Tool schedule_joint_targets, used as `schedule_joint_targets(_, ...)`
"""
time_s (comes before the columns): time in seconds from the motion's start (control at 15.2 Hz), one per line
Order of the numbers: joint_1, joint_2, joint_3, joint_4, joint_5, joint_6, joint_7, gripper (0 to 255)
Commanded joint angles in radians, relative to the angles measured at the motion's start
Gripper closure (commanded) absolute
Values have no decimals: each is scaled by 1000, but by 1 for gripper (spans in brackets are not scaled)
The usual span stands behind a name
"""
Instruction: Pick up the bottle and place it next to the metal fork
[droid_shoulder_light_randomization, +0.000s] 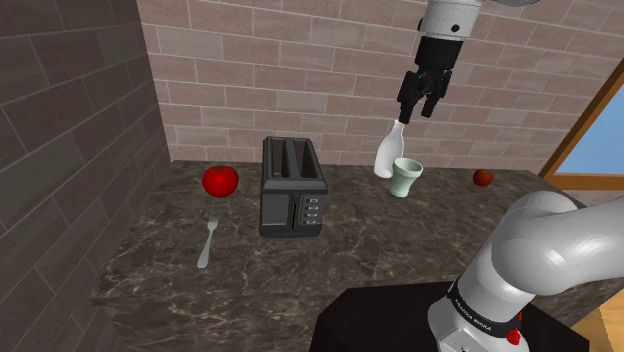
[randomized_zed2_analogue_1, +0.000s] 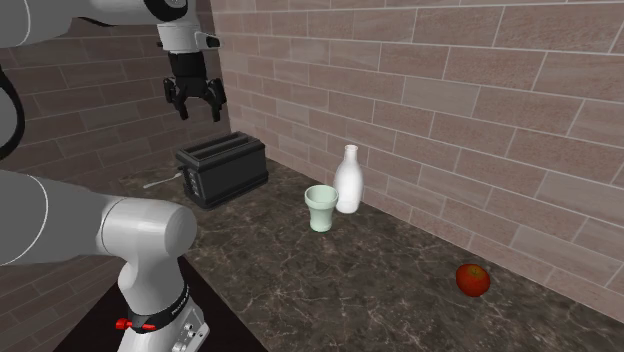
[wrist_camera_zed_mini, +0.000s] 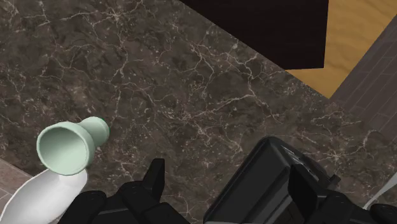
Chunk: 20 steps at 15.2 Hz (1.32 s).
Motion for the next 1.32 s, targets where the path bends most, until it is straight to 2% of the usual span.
schedule_joint_targets(0.0, 0, 0, 0, 0, 0, 0, 0, 0)
schedule_joint_targets(0.66, -46, 205, -202, 48, -103, 177, -211, 0)
schedule_joint_targets(0.99, -56, 345, -300, 118, -116, 258, -318, 0)
schedule_joint_targets(1.25, -60, 474, -376, 196, -98, 314, -411, 0)
